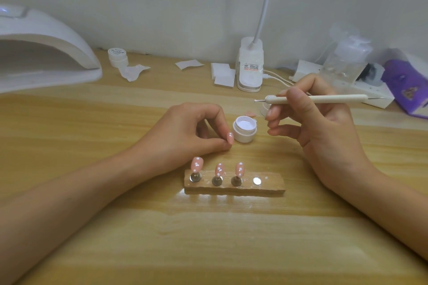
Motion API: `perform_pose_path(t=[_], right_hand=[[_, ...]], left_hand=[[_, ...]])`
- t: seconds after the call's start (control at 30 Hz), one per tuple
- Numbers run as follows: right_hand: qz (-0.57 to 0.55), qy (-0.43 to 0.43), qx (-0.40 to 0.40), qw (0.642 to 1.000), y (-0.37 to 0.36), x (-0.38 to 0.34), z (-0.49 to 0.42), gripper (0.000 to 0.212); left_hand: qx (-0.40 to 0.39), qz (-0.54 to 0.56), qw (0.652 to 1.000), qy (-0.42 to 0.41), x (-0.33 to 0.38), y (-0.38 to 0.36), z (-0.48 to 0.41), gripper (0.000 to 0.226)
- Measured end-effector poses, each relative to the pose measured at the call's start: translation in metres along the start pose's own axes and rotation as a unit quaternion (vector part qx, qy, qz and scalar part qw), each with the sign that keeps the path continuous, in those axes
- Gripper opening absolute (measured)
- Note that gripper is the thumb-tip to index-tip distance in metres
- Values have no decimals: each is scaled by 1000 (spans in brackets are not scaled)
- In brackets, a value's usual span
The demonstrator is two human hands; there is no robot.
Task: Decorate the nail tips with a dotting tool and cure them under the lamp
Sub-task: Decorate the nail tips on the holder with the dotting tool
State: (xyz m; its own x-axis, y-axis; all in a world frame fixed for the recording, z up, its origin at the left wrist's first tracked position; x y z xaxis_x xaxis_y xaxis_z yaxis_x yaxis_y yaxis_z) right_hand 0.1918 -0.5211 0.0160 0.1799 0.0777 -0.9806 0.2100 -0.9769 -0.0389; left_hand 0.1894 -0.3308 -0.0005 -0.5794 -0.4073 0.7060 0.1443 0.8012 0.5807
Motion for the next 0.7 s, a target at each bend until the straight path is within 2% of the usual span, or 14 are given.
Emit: perform_pose_path(t=[0.43,0.7], right_hand=[[9,-66,-81,995,-19,8,7,16],[41,-83,-86,992,-20,12,7,21]], left_hand=[[2,11,1000,8,-1,-1,0,15],[1,2,1000,8,-1,-1,-1,16]])
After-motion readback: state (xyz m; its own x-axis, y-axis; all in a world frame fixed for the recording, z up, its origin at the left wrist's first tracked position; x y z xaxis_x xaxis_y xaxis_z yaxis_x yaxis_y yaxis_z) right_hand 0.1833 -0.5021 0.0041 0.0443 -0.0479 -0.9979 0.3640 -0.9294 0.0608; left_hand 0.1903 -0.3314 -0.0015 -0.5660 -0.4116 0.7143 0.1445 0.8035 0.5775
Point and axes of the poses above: each hand's wrist, its own z-axis away from the middle knuckle, its own y-axis out of the back of the hand, x = y × z, the point moved 4 cm from there along -z, towards the middle knuckle, and after that the axes turned 11 degrees about -y, right-handed, at the moved point
